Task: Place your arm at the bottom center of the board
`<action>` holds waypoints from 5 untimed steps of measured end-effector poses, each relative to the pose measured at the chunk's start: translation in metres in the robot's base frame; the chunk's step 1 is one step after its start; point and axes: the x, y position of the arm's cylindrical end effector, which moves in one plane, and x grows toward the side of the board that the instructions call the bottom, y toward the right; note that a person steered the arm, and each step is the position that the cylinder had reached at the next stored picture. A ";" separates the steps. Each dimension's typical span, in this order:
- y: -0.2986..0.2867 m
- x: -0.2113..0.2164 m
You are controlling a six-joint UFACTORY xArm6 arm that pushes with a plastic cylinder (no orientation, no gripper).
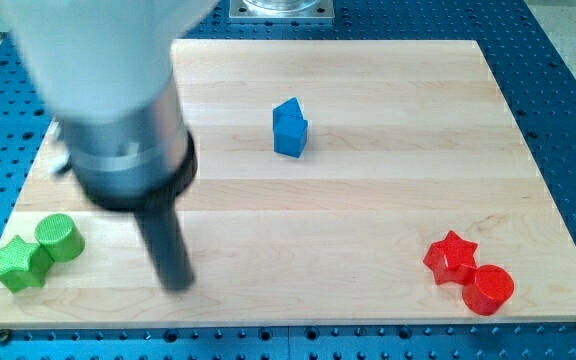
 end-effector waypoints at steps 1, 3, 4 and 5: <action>-0.031 0.005; -0.038 -0.009; -0.041 -0.090; -0.049 -0.100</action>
